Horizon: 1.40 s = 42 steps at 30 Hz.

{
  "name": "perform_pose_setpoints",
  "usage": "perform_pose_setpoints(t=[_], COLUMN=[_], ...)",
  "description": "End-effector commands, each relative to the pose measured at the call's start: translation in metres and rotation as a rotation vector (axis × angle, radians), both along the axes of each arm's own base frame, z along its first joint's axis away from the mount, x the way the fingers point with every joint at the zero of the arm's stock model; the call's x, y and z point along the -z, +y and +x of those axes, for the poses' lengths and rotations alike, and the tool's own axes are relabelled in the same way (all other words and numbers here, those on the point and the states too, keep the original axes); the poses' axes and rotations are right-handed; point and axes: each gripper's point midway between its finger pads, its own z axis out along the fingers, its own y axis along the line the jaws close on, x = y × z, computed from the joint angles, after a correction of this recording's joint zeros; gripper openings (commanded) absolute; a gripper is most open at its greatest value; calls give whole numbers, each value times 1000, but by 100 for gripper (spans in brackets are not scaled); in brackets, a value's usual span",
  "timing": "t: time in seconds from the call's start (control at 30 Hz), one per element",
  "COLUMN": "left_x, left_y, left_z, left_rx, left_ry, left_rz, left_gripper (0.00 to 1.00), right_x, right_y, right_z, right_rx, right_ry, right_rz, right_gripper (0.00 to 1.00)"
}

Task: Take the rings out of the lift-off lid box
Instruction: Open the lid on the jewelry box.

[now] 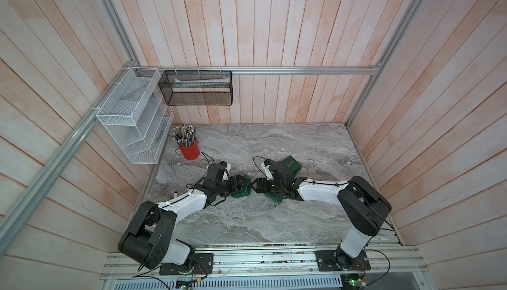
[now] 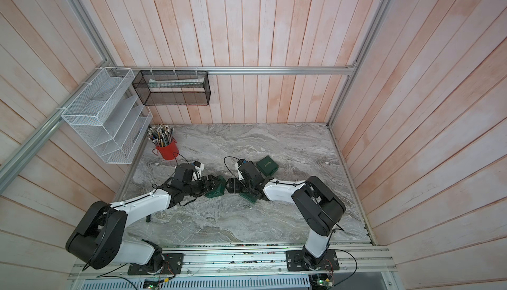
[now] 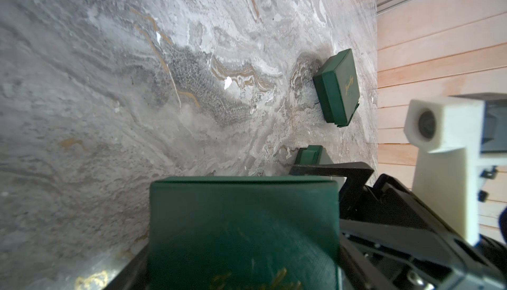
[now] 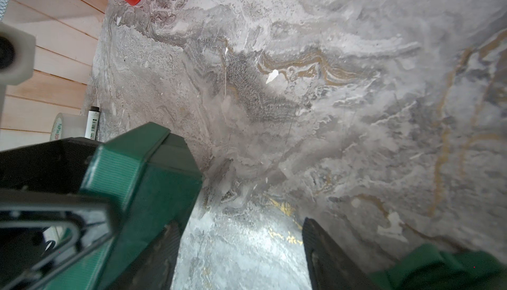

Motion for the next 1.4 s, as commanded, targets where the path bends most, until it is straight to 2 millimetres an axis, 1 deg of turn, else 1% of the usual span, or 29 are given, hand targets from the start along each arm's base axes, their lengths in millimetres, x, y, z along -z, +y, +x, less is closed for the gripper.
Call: perform_pose_setpoints(t=[0.0, 0.13, 0.23, 0.3, 0.33, 0.4, 0.53, 0.63, 0.87, 0.93, 1.07, 1.13, 1.17, 1.37], left_x=[-77, -71, -60, -46, -43, -37, -27, -20, -4, -1, 3, 2, 1, 4], left_y=[-41, -42, -39, -33, -31, -27, -17, -11, -8, -6, -1, -1, -1, 8], left_z=[4, 3, 2, 0, -1, -5, -10, -12, -14, -14, -13, -13, -13, -11], left_rx=[152, 159, 153, 138, 134, 126, 101, 83, 68, 60, 41, 38, 36, -8], left_ry=[-208, -191, -173, -144, -139, -129, -118, -111, -86, -82, -81, -90, -97, -92], left_rz=[-219, -219, -186, -139, -124, -104, -57, -31, -14, -6, 10, 1, -6, 8], left_gripper=[71, 71, 71, 71, 71, 71, 71, 71, 71, 71, 77, 83, 83, 87], right_x=[39, 42, 42, 46, 48, 53, 55, 58, 65, 66, 71, 73, 74, 68], right_y=[-1, -4, -9, -17, -22, -31, -45, -50, -57, -61, -68, -71, -73, -81], right_z=[-33, -32, -32, -30, -29, -29, -28, -29, -32, -31, -31, -31, -31, -27], right_rx=[-72, -66, -48, -24, -10, 11, 43, 46, 43, 50, 61, 59, 61, 72], right_ry=[111, 118, 116, 125, 136, 156, 163, 171, 197, 202, 219, 219, 220, 190], right_rz=[-96, -113, -131, -157, -174, -186, -200, -219, -238, -238, -251, -264, -270, -302], right_gripper=[74, 74, 74, 74, 74, 74, 74, 74, 74, 74, 74, 74, 74, 74])
